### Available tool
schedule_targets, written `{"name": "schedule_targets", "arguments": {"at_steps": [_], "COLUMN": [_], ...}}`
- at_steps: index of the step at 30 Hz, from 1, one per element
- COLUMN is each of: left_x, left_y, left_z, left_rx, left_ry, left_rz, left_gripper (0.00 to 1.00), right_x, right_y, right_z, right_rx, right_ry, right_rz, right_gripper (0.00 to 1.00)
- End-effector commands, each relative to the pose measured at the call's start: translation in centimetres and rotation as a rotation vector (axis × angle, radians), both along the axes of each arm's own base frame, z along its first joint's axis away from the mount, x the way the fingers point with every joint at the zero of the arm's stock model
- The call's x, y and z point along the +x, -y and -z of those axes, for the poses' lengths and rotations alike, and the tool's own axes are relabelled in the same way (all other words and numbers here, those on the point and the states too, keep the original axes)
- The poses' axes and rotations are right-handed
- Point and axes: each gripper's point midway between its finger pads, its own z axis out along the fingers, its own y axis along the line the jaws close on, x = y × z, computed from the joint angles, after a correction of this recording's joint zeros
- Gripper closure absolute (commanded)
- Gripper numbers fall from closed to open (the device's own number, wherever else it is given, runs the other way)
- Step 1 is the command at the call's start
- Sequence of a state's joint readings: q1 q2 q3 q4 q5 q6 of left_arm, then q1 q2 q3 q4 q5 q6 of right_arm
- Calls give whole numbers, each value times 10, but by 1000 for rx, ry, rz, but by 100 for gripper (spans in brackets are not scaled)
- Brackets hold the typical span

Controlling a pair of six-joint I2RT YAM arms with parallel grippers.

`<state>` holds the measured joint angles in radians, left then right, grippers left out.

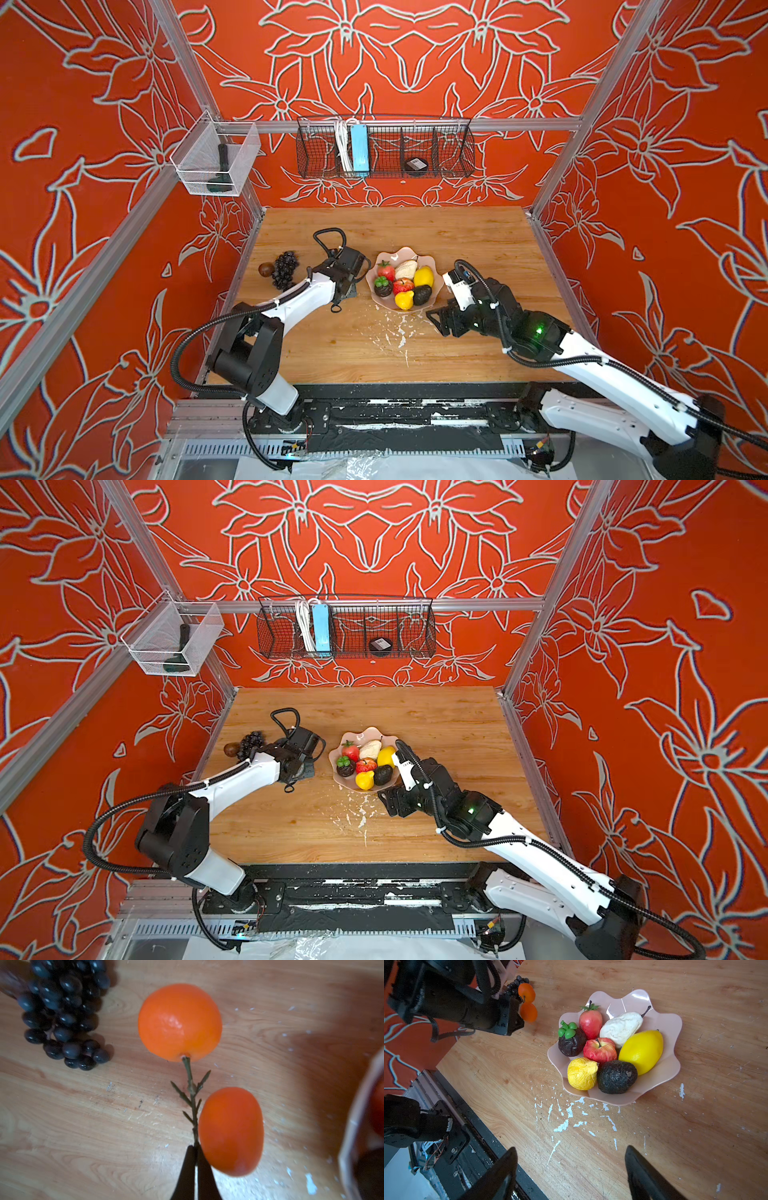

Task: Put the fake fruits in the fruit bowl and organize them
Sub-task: 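Lower the left gripper onto the kumquat stem and close it, then carry the orange kumquats with the left gripper over the pink bowl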

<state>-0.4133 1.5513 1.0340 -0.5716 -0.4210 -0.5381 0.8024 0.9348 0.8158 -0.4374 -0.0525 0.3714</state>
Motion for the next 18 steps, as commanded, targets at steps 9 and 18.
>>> {"name": "schedule_targets", "arguments": {"at_steps": [9, 18], "left_x": [-19, -25], "left_y": [58, 98], "left_z": [-68, -73], "left_rx": [216, 435], "left_ry": [87, 7], "left_rz": [350, 602], "left_gripper": [100, 100], "right_x": [2, 3], "right_y": [9, 23], "right_z": [-1, -12], "right_rx": [-14, -8], "right_ry": [21, 74], "right_rz": [42, 91], "right_gripper": [18, 18]}}
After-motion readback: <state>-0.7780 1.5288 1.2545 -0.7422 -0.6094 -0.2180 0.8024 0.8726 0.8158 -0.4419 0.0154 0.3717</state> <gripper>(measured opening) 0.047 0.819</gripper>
